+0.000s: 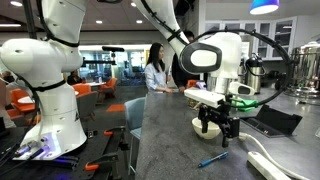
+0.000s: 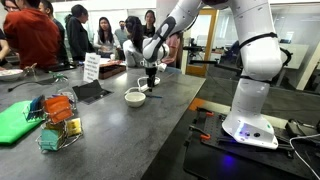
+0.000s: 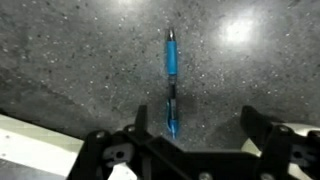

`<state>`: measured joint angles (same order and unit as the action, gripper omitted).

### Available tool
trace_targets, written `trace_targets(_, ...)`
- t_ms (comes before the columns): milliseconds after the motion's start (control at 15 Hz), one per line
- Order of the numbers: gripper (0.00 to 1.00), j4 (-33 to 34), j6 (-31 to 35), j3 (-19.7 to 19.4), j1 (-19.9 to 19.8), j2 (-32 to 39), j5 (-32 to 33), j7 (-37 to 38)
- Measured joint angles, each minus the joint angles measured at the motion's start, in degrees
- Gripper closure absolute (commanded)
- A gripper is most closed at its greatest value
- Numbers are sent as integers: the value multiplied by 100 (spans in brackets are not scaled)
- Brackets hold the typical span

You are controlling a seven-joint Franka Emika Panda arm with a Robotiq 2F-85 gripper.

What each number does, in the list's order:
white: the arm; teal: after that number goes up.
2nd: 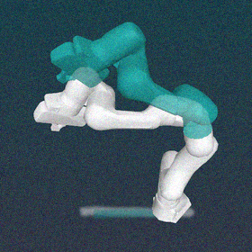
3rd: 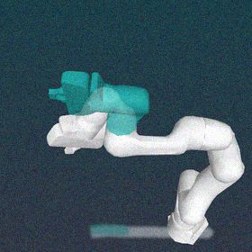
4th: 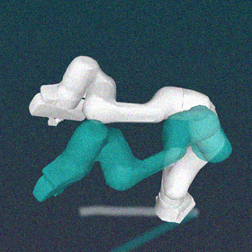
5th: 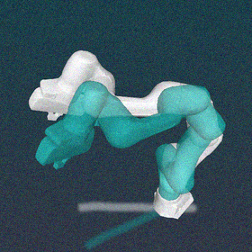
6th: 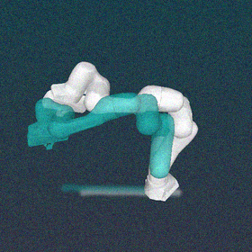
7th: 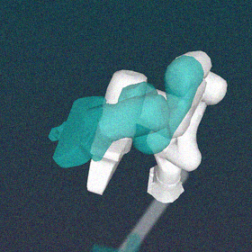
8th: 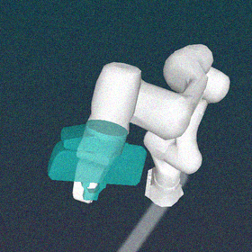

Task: Put the pen in the bowl

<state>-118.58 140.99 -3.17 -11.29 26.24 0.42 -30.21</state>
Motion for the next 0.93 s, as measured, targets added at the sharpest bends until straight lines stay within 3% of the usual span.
trace_targets(333,0,331,84,224,-168,353,0,-15)
trace_targets(733,14,630,84,310,-325,705,0,-131)
trace_targets(933,14,694,84,360,-399,810,0,-213)
